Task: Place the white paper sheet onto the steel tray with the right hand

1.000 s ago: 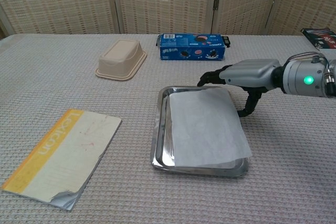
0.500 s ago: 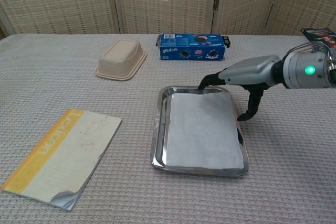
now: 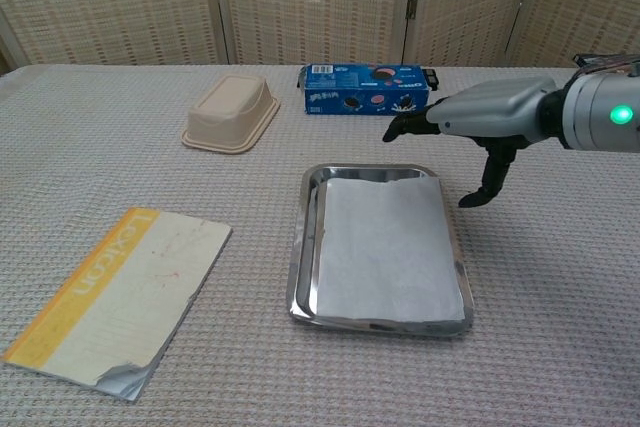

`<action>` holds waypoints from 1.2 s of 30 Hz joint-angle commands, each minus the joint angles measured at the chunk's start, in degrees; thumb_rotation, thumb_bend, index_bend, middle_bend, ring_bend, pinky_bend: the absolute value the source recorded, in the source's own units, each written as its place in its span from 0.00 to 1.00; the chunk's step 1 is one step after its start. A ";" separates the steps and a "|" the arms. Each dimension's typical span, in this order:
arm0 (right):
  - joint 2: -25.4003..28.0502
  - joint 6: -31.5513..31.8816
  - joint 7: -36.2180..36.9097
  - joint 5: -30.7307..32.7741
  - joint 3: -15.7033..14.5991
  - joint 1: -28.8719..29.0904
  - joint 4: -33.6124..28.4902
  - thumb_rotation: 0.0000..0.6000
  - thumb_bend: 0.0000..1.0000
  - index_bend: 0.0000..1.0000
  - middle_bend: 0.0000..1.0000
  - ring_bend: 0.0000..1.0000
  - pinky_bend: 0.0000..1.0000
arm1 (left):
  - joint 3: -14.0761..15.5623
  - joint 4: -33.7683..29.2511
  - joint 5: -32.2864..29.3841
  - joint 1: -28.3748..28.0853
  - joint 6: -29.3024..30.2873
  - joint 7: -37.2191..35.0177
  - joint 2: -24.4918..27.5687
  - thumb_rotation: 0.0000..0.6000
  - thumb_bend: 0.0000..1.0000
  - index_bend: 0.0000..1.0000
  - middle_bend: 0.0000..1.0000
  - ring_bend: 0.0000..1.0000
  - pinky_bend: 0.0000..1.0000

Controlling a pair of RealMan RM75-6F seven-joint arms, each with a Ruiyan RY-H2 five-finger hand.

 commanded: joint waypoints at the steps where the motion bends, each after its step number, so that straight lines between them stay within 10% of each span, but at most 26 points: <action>1: 2.59 3.97 16.96 -16.40 -1.57 -5.81 -2.01 1.00 0.31 0.00 0.17 0.23 0.23 | -0.03 -0.15 -0.09 -0.02 -0.10 -0.14 0.16 1.00 0.78 0.00 0.00 0.00 0.00; 5: 4.90 4.55 19.07 -23.25 -4.69 -6.62 -1.71 1.00 0.36 0.00 0.75 0.80 0.80 | -0.22 -0.23 -0.29 0.08 0.30 0.09 0.03 1.00 0.78 0.00 0.00 0.00 0.00; 10: 5.44 6.45 19.21 -27.74 -6.51 -7.78 -1.74 1.00 0.50 0.01 0.99 1.00 0.99 | -0.64 -0.33 -0.64 0.37 1.45 0.82 -0.55 1.00 0.73 0.00 0.00 0.00 0.00; 36: 7.08 -4.43 11.50 -17.59 -6.88 -7.26 -5.46 1.00 0.55 0.10 1.00 1.00 1.00 | -0.11 -0.47 2.06 1.24 3.35 -1.62 0.25 1.00 0.69 0.00 0.00 0.00 0.00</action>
